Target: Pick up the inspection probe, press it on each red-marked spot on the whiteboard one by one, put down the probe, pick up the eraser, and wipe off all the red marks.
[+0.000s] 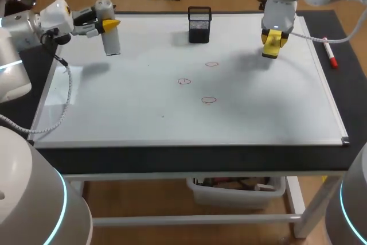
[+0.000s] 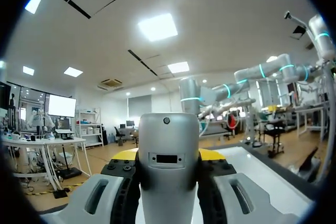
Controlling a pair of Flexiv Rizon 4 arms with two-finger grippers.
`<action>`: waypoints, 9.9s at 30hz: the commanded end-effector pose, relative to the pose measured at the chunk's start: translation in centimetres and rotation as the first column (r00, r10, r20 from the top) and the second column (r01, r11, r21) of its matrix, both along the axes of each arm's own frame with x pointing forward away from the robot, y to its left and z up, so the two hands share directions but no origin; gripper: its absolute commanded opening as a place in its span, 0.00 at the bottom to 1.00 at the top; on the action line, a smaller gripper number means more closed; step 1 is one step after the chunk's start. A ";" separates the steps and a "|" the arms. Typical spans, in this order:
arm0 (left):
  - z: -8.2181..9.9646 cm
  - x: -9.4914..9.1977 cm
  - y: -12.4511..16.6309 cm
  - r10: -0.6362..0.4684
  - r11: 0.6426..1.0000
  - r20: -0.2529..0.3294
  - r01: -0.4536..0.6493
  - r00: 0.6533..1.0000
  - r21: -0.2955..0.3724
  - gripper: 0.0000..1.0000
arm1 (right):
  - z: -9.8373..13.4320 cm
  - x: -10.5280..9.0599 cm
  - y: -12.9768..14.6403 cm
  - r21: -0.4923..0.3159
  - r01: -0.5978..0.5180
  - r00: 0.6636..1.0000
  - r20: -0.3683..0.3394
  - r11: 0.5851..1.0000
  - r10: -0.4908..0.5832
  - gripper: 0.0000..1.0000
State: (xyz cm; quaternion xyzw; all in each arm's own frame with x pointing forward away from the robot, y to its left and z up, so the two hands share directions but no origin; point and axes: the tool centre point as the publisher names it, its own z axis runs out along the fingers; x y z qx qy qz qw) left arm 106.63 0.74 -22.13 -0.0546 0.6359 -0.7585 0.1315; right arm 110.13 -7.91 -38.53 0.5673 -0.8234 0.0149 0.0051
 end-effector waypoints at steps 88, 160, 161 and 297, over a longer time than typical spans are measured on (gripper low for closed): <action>0.3 -0.7 0.4 0.059 0.998 -0.003 -0.059 0.998 -0.020 0.00 | -4.6 -9.2 32.5 0.063 -0.564 0.824 -0.024 0.823 0.566 0.00; 0.3 -0.7 0.4 0.059 0.998 -0.003 -0.059 0.998 -0.020 0.00 | 1.2 -8.8 16.9 -0.001 -0.421 0.906 -0.055 0.907 0.420 0.00; 0.3 -0.7 0.4 0.059 0.998 -0.003 -0.059 0.998 -0.020 0.00 | 1.4 -8.7 16.2 -0.005 -0.416 0.908 -0.057 0.909 0.415 0.00; -0.7 -11.6 -22.3 -0.491 0.871 -0.063 0.488 0.869 -0.057 0.00 | 2.0 1.3 -3.7 0.007 -0.108 0.991 -0.081 0.994 0.108 0.00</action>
